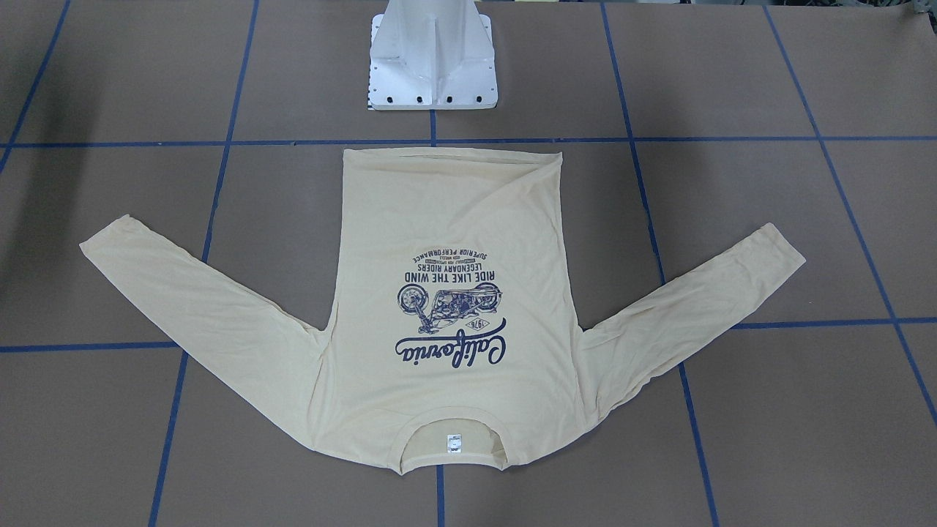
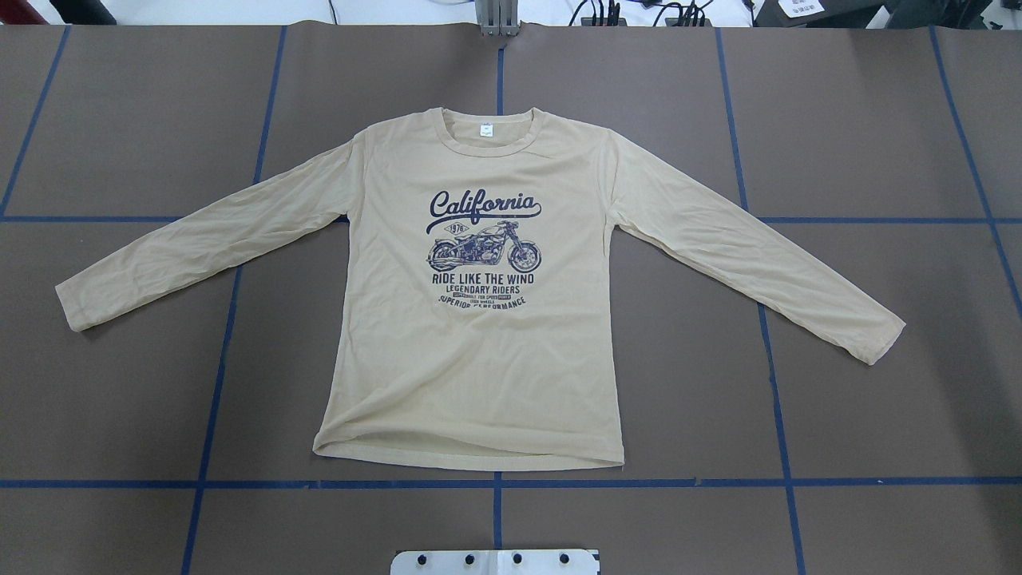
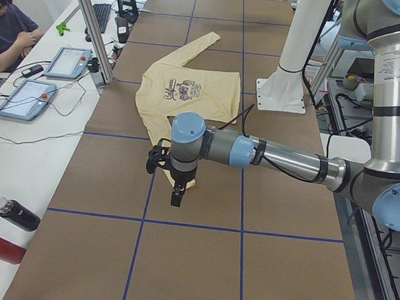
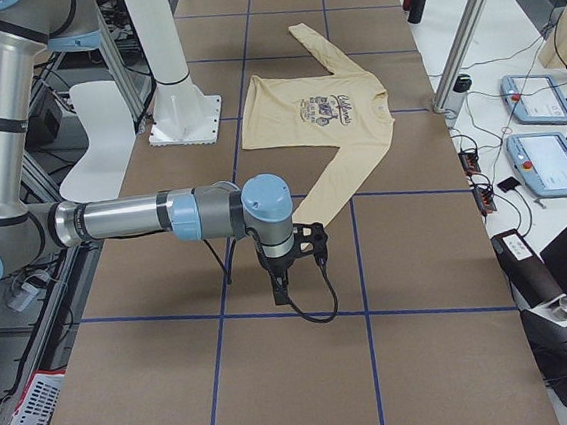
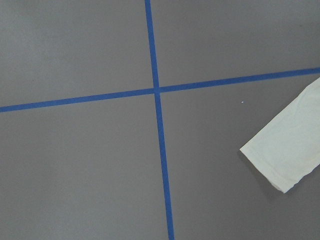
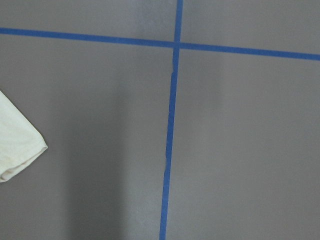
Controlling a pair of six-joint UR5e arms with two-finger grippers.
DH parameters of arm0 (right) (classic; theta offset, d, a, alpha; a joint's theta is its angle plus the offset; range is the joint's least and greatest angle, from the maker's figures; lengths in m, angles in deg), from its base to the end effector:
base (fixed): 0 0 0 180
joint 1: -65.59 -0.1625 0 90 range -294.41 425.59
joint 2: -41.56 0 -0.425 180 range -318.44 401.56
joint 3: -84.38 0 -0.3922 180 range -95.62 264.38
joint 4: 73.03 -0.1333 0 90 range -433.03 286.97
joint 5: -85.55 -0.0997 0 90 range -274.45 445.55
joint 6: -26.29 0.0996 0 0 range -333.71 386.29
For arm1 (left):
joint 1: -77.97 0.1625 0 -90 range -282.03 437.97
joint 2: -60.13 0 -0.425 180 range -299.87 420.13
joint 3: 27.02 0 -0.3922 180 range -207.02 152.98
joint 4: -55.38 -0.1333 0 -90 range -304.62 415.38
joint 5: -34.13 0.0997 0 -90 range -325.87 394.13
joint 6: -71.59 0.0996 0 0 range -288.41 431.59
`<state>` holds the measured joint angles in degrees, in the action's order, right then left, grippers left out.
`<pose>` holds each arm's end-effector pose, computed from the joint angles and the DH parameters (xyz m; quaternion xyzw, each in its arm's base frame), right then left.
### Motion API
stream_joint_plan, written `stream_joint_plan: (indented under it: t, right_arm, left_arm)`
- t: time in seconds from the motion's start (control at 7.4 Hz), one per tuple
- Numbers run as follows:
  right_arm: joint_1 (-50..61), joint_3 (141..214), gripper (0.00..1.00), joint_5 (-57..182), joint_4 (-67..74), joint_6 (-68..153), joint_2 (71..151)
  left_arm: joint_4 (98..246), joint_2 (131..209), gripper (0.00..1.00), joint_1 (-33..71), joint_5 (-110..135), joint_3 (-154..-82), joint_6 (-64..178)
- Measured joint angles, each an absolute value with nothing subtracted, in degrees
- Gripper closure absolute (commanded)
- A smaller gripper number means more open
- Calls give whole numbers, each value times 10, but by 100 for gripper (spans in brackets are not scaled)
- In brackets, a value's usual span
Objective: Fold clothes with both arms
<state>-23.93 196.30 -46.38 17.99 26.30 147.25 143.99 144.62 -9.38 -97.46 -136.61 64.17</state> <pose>0.0636 -0.3815 0.5938 0.0409 -0.3576 -0.0201 0.9328 -0.0462 -0.4559 0.5409 0.0719 0.3606 0.0005 0.9300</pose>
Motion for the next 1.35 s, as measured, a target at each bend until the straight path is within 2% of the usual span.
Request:
stream_joint_plan:
  t: [0.27, 0.54, 0.81, 1.35]
  right_arm:
    - [-221, 1960, 0, -467, 132, 315, 1456]
    - [-187, 1959, 0, -468, 104, 355, 1431]
    - [-136, 1954, 1, -466, 97, 379, 1398]
    - [-30, 1933, 1, -450, 43, 527, 1355]
  left_arm:
    - [1459, 1527, 0, -85, -974, -1345, 508]
    - [1536, 1568, 0, -66, -972, -1297, 444]
    - [1604, 1578, 0, -52, -973, -1274, 440]
    - [1604, 1572, 0, -36, -968, -1269, 632]
